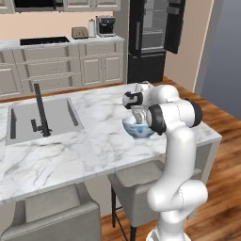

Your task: There is a bowl on the dining counter. Grab a lemon wedge from the fridge and place it in the bowl. Then get the liquor bottle and glass cup from the cabinet and place them next to the bowl.

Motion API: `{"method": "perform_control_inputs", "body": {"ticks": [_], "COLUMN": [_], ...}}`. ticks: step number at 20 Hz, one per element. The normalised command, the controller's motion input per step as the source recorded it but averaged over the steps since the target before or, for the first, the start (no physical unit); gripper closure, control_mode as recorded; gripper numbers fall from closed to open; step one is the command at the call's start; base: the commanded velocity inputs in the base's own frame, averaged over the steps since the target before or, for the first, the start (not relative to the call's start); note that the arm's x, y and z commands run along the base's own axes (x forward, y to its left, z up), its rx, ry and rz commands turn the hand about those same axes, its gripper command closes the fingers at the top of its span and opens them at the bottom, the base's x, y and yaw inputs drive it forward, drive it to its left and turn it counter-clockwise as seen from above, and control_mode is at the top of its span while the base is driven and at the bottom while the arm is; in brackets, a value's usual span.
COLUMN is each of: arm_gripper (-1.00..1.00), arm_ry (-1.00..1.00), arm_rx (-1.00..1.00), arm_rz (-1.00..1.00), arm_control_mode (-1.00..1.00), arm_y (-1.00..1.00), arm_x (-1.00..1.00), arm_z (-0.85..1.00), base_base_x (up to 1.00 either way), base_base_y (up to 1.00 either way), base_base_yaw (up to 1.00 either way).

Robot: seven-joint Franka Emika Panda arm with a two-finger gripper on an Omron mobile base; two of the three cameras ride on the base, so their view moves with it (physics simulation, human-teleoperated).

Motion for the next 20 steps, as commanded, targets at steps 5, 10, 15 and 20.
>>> {"method": "perform_control_inputs", "body": {"ticks": [5,10,15,20], "arm_gripper": [1.00,1.00,1.00,1.00], "arm_ry": [0.00,0.00,-0.04,-0.10], "arm_rx": [0.00,0.00,0.00,0.00], "arm_rz": [0.00,0.00,0.00,0.00], "arm_control_mode": [-1.00,-1.00,-1.00,-1.00], "arm_y": [0.00,0.00,-0.02,0.00], "arm_x": [-0.01,-0.22,-0.31,-0.39], "arm_z": [0.00,0.00,0.01,0.06], "base_base_x": [0.00,0.00,0.00,0.00], "base_base_y": [0.00,0.00,0.00,0.00], "base_base_yaw": [0.00,0.00,0.00,0.00]}}
